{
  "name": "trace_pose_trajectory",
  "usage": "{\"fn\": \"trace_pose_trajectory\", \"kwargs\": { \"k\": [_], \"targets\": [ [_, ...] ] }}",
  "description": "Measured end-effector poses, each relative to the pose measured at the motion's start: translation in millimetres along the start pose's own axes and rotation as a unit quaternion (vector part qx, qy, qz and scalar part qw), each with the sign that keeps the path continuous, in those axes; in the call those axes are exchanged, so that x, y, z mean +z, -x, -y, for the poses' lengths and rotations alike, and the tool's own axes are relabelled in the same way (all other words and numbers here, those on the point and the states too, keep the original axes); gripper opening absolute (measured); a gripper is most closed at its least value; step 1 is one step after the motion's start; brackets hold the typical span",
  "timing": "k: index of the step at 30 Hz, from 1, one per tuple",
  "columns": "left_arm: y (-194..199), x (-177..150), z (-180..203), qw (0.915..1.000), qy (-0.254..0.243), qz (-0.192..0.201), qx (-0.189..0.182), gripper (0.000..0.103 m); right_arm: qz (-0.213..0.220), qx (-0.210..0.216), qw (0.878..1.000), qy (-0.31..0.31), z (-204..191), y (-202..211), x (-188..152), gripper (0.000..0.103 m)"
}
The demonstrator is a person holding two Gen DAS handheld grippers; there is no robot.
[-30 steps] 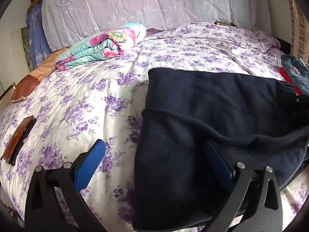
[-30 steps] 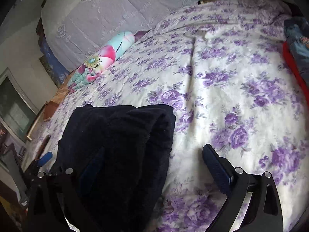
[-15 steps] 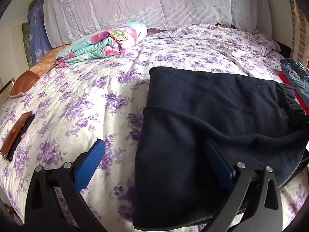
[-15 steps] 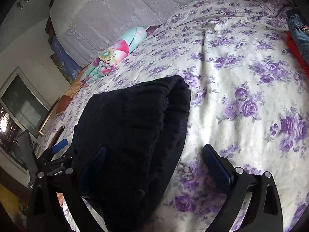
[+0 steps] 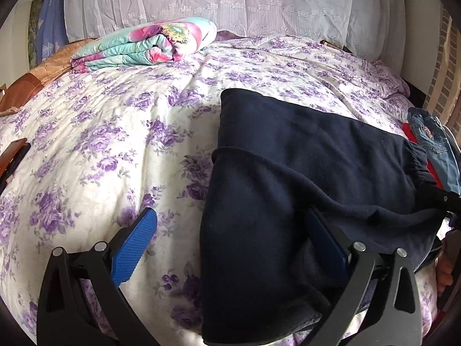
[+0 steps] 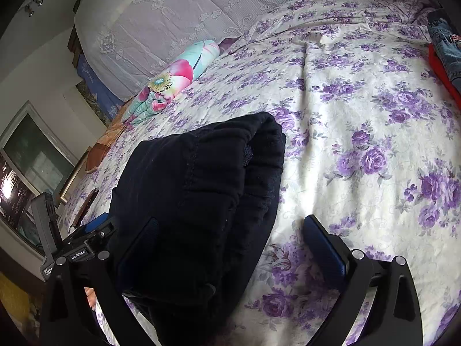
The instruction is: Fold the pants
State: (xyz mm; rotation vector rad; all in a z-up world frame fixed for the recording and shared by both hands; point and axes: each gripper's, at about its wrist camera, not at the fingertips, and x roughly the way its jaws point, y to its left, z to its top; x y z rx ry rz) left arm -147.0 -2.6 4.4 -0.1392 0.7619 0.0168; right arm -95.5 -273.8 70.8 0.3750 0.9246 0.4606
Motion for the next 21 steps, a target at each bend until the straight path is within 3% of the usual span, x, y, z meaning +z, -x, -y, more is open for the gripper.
{"fn": "trace_pose_trajectory", "kwargs": {
  "k": [3, 5, 6, 9, 11, 15, 18, 21],
  "targets": [
    [4, 0, 0, 1.0000, -0.003, 0.006, -0.005, 0.098, 0.016, 0.001, 1.000, -0.005, 0, 5, 0, 0.100],
    [14, -4, -1, 0.9993, -0.010, 0.030, -0.017, 0.098, 0.067, 0.005, 0.998, -0.004, -1, 21, -2, 0.100],
    [19, -5, -1, 0.9989, -0.014, 0.041, -0.019, 0.098, 0.101, 0.032, 0.994, 0.010, -6, 34, -4, 0.100],
    [24, -8, 0, 0.9983, -0.021, 0.052, -0.014, 0.098, 0.144, 0.063, 0.986, 0.060, -23, 50, -13, 0.100],
    [22, -7, -4, 0.9988, -0.013, 0.045, -0.017, 0.098, 0.167, 0.064, 0.977, 0.112, -42, 59, -21, 0.100],
    [15, -4, -19, 0.9987, 0.030, 0.025, -0.032, 0.098, 0.213, 0.090, 0.948, 0.220, -80, 80, -46, 0.100],
    [6, -3, -31, 0.9963, 0.067, -0.003, -0.054, 0.098, 0.180, 0.068, 0.945, 0.266, -109, 69, -51, 0.100],
    [-2, -5, -38, 0.9933, 0.089, -0.030, -0.067, 0.099, 0.085, -0.035, 0.952, 0.290, -126, 22, -51, 0.100]
  ]
}}
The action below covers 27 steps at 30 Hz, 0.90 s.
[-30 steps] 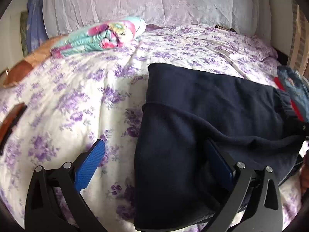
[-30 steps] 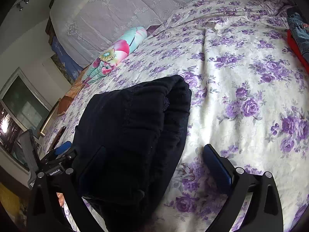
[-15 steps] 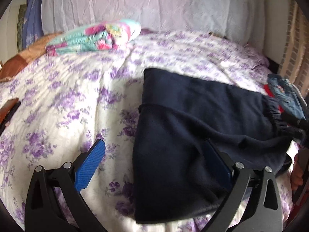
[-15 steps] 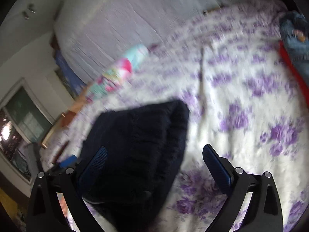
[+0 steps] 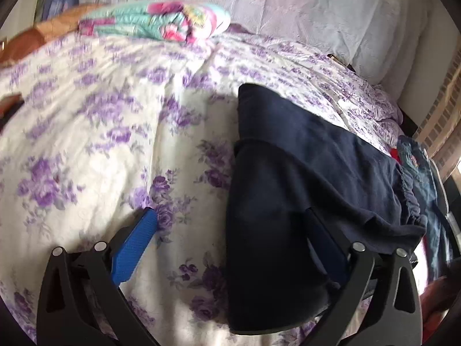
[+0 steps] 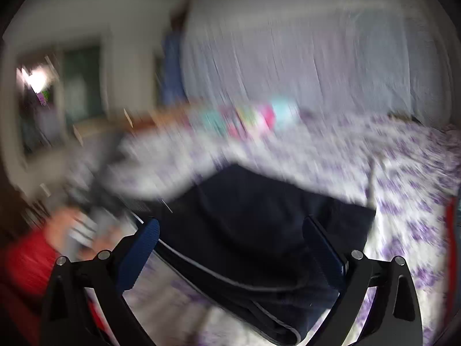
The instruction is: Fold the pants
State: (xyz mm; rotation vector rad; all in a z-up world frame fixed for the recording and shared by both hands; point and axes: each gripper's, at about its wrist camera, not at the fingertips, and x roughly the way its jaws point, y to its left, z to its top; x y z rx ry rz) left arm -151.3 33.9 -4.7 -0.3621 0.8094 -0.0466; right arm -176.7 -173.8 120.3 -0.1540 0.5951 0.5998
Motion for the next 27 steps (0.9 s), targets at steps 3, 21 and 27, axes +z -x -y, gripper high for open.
{"fn": "trace_pose_trajectory", "kwargs": {
  "k": [3, 21, 27],
  "targets": [
    [4, -11, 6, 0.9991, -0.036, -0.010, 0.021, 0.099, -0.094, -0.017, 0.995, 0.026, -10, -27, -9, 0.100],
    [12, -25, 11, 0.9983, -0.049, -0.002, 0.033, 0.099, -0.072, 0.049, 0.994, -0.059, 22, -87, 91, 0.067],
    [16, -32, 16, 0.9958, -0.075, 0.003, 0.052, 0.099, -0.158, 0.013, 0.985, -0.061, 28, -133, 72, 0.069]
  ]
}}
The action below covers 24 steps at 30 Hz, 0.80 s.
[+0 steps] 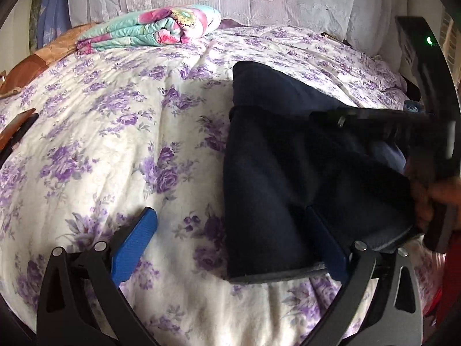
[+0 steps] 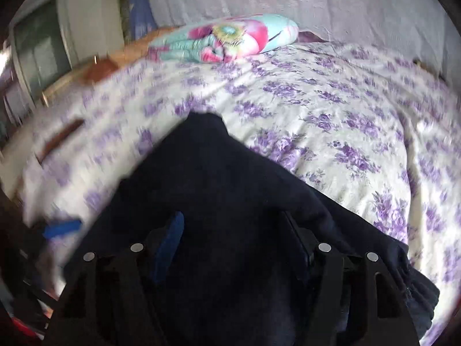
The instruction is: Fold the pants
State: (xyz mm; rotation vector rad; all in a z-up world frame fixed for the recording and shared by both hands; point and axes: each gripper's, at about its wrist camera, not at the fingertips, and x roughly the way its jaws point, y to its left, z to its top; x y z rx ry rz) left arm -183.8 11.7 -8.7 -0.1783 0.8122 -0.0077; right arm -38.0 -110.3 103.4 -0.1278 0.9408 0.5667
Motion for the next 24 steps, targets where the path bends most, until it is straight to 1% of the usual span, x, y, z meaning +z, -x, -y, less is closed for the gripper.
{"fn": "trace_pose_trajectory", "kwargs": {
  "k": [1, 2, 3, 4, 5, 6, 7, 8, 9, 11, 12, 14, 15, 16, 17, 19, 22, 23, 24],
  "targets": [
    [3, -2, -1, 1.0000, -0.001, 0.003, -0.004, 0.099, 0.016, -0.003, 1.000, -0.012, 5, 12, 0, 0.072],
    [6, -2, -3, 0.9999, -0.003, 0.007, -0.009, 0.099, 0.039, -0.005, 0.999, -0.020, 9, 28, -1, 0.085],
    [11, -2, -5, 0.9998, -0.003, 0.010, -0.018, 0.098, 0.078, 0.001, 0.997, -0.020, 14, 56, -6, 0.092],
    [15, -1, -7, 0.9995, -0.004, 0.011, -0.028, 0.098, 0.107, -0.001, 0.994, -0.019, 18, 78, -12, 0.100],
    [22, 2, -9, 0.9991, -0.001, 0.018, -0.038, 0.098, 0.124, -0.006, 0.992, -0.018, 22, 90, -17, 0.100],
    [29, 6, -10, 0.9986, 0.003, 0.029, -0.044, 0.098, 0.139, -0.023, 0.990, -0.020, 32, 107, -25, 0.100],
    [39, 13, -8, 0.9974, 0.006, 0.047, -0.054, 0.098, 0.139, -0.035, 0.989, -0.027, 42, 116, -33, 0.100],
    [43, 17, -5, 0.9964, 0.006, 0.055, -0.064, 0.098, 0.134, -0.041, 0.989, -0.036, 53, 119, -39, 0.100],
    [46, 23, 2, 0.9952, -0.001, 0.059, -0.077, 0.098, 0.121, -0.045, 0.990, -0.061, 70, 120, -48, 0.100],
    [42, 32, 21, 0.9941, -0.026, 0.049, -0.093, 0.098, 0.094, -0.038, 0.988, -0.115, 97, 108, -61, 0.100],
    [35, 33, 33, 0.9942, -0.041, 0.043, -0.090, 0.098, 0.074, -0.027, 0.985, -0.154, 111, 98, -69, 0.100],
    [11, 27, 62, 0.9943, -0.093, 0.014, -0.050, 0.098, 0.056, 0.003, 0.978, -0.199, 126, 82, -83, 0.100],
    [-1, 21, 74, 0.9922, -0.122, 0.007, -0.023, 0.099, 0.051, 0.021, 0.976, -0.212, 130, 71, -92, 0.100],
    [-1, 12, 84, 0.9890, -0.141, 0.044, 0.009, 0.099, 0.046, 0.025, 0.975, -0.216, 131, 62, -97, 0.100],
    [3, 9, 87, 0.9873, -0.147, 0.056, 0.021, 0.099, 0.048, 0.028, 0.975, -0.217, 132, 55, -102, 0.100],
    [8, 8, 90, 0.9850, -0.160, 0.059, 0.029, 0.098, 0.056, 0.041, 0.973, -0.221, 131, 56, -102, 0.100],
    [17, 9, 80, 0.9881, -0.142, 0.060, 0.000, 0.098, 0.061, 0.043, 0.972, -0.222, 131, 54, -105, 0.100],
    [20, 11, 76, 0.9886, -0.137, 0.063, -0.002, 0.098, 0.061, 0.040, 0.972, -0.221, 130, 56, -105, 0.100],
    [24, 14, 71, 0.9885, -0.132, 0.075, 0.007, 0.098, 0.061, 0.036, 0.973, -0.220, 128, 56, -105, 0.100]
  ]
}}
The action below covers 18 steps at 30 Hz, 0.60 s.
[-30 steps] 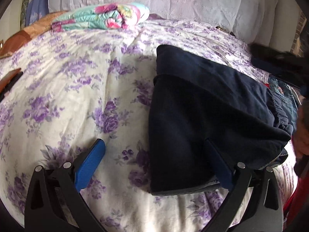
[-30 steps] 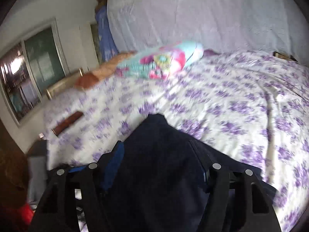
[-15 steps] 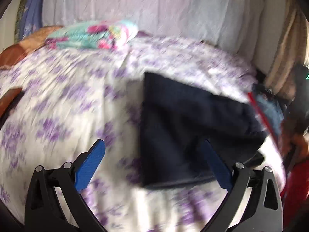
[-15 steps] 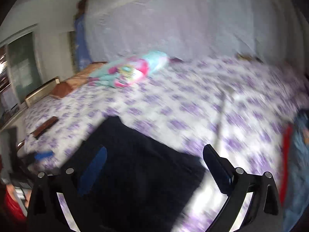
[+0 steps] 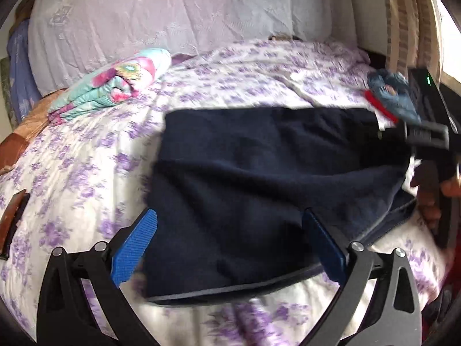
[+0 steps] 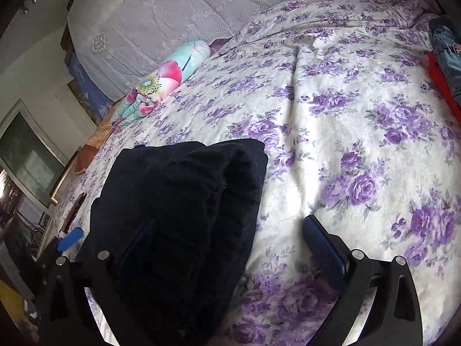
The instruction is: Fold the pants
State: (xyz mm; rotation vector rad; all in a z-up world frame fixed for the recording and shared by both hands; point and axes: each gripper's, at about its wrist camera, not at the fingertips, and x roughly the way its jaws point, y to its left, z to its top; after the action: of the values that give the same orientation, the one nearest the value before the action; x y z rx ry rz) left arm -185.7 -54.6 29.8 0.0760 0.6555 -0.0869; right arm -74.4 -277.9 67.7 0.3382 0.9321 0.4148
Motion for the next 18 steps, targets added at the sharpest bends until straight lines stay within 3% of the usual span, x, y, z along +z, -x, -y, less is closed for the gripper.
{"fn": "trace_pose_trajectory", "kwargs": {
  "k": [2, 4, 5, 7, 8, 9, 11, 15, 18],
  "targets": [
    [2, 7, -9, 0.9995, 0.001, 0.014, 0.030, 0.098, 0.003, -0.003, 1.000, -0.004, -2, 2, -1, 0.100],
    [-4, 14, -20, 0.9991, 0.009, 0.001, 0.042, 0.098, -0.003, -0.007, 1.000, 0.014, -12, 1, -5, 0.100],
    [-11, 16, -27, 0.9992, 0.022, -0.022, 0.025, 0.098, -0.007, -0.008, 1.000, 0.026, -17, -1, -6, 0.100],
    [-28, 10, -40, 0.9935, 0.070, -0.078, -0.046, 0.098, -0.015, -0.011, 0.999, 0.039, -23, -3, -7, 0.100],
    [-39, -1, -47, 0.9817, 0.115, -0.109, -0.105, 0.098, -0.015, -0.008, 0.999, 0.036, -22, -3, -6, 0.100],
    [-44, -11, -51, 0.9722, 0.151, -0.115, -0.137, 0.098, -0.016, 0.003, 1.000, 0.025, -17, -3, -6, 0.100],
    [-36, -22, -53, 0.9721, 0.164, -0.082, -0.145, 0.098, -0.013, 0.022, 1.000, 0.006, -9, -2, -5, 0.100],
    [-31, -26, -54, 0.9690, 0.156, -0.085, -0.172, 0.098, 0.016, 0.084, 0.996, -0.039, 10, 9, -6, 0.100],
    [-35, -23, -60, 0.9607, 0.168, -0.095, -0.199, 0.098, 0.013, 0.086, 0.995, -0.042, 10, 9, -5, 0.100]
  ]
}}
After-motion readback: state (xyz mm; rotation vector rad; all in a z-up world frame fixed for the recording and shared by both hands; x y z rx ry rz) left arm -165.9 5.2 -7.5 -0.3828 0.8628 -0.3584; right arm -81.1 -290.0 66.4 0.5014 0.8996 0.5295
